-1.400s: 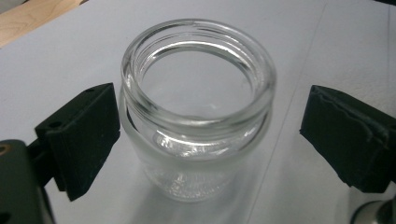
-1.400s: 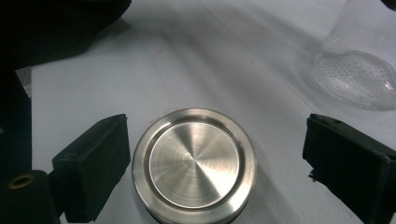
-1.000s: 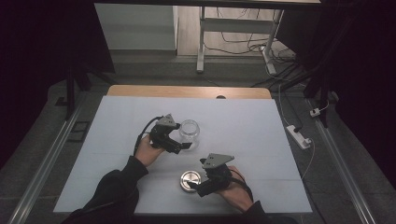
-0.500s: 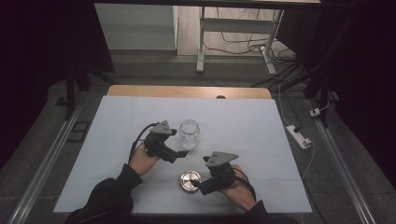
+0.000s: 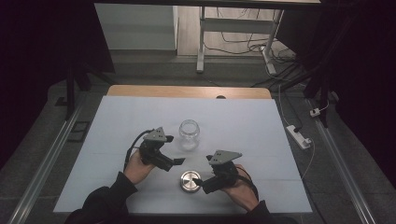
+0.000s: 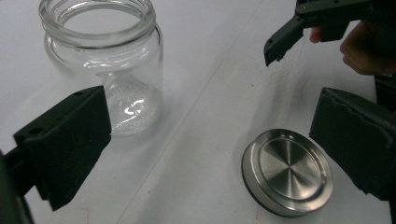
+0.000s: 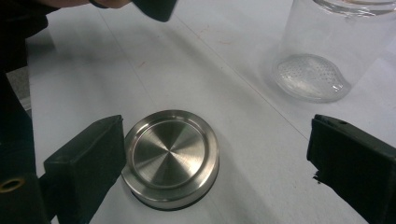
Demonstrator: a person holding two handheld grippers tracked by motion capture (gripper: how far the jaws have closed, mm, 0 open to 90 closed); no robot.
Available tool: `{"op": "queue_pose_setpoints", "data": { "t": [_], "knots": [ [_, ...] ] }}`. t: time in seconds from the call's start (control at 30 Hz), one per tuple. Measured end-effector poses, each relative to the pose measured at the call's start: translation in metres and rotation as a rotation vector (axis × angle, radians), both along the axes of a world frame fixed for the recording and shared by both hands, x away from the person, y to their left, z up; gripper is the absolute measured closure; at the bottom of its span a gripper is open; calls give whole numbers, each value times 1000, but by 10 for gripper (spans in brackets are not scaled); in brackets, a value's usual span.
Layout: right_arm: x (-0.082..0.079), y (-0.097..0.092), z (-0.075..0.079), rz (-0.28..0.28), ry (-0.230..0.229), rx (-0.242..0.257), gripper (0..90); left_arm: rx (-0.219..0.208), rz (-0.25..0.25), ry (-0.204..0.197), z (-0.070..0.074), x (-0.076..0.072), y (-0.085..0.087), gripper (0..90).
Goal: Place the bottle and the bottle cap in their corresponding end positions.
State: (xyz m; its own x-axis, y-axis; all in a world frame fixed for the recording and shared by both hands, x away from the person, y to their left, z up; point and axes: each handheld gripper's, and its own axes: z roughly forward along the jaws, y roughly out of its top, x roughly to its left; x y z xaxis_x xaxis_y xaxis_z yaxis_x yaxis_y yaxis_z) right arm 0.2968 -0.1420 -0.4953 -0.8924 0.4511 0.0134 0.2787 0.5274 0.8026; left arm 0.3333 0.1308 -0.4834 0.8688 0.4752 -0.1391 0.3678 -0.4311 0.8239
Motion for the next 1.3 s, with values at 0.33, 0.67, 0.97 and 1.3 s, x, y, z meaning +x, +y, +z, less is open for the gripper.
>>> {"op": "queue_pose_setpoints", "data": {
  "t": [0.33,0.67,0.97,1.3],
  "knots": [
    [-2,-5,5,-3,7,6,43,7,5,1,0,-17,9,0],
    [-5,-12,10,-21,21,7,41,19,15,9,-1,-31,19,0],
    [-10,-24,14,-46,25,12,35,26,37,14,-1,-46,31,0],
    [-13,-44,18,-92,38,35,28,-14,82,35,-2,-59,51,0]
  ]
}}
